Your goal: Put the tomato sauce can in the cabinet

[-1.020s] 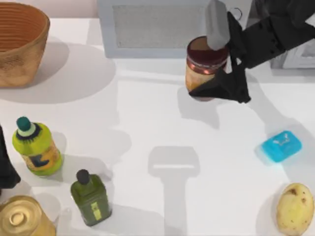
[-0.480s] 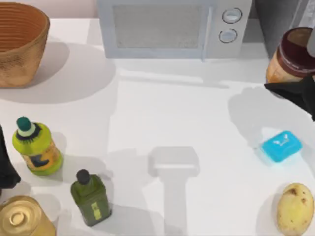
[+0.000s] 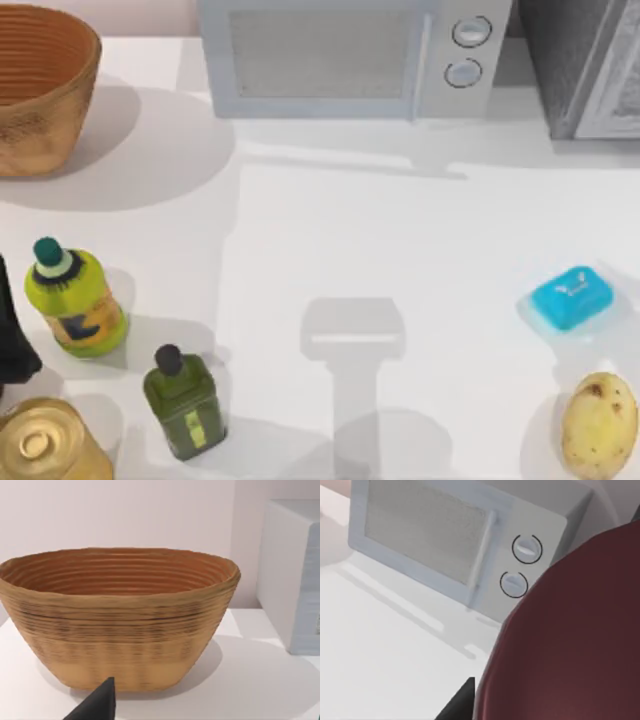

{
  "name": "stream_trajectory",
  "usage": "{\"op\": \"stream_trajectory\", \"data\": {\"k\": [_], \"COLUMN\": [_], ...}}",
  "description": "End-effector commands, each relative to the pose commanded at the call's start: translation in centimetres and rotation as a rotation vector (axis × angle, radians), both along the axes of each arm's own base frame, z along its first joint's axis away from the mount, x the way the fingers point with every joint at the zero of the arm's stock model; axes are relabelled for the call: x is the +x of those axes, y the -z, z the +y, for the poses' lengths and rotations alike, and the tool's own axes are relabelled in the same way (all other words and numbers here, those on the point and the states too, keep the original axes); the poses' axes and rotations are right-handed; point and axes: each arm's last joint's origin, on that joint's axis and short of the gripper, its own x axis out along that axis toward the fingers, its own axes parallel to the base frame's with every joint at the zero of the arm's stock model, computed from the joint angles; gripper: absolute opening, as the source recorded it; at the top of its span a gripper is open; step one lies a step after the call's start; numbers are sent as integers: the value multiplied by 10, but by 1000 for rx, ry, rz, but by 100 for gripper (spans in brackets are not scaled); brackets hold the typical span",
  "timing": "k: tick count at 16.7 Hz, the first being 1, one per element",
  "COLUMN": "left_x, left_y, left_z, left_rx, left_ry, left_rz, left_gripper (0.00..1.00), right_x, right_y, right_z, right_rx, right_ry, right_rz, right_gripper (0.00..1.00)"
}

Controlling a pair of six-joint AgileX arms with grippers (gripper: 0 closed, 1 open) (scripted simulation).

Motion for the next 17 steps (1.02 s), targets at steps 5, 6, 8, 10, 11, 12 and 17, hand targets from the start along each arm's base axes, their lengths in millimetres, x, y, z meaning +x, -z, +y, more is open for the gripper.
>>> {"op": "stream_trajectory", "data": {"k": [5, 6, 8, 10, 11, 12, 17], "left_x": [0, 0, 0, 0, 0, 0, 0], "left_y": [0, 0, 0, 0, 0, 0, 0], "left_z": [0, 0, 0, 0, 0, 0, 0], "left_rx": [0, 0, 0, 0, 0, 0, 0], "left_ry": [0, 0, 0, 0, 0, 0, 0], "left_rz": [0, 0, 0, 0, 0, 0, 0], "left_gripper": [100, 100, 100, 100, 100, 100, 100], "right_x": [-14, -14, -14, -14, -14, -14, -13], "right_y": [57, 64, 73, 75, 75, 75, 61], "right_z": [-13, -15, -18, -18, -18, -18, -17], "right_rx": [218, 250, 290, 296, 296, 296, 293], "right_ry": [295, 337, 389, 397, 397, 397, 398], "right_rz": [-110, -123, -135, -136, -136, -136, -111], "right_gripper": [0, 0, 0, 0, 0, 0, 0]}}
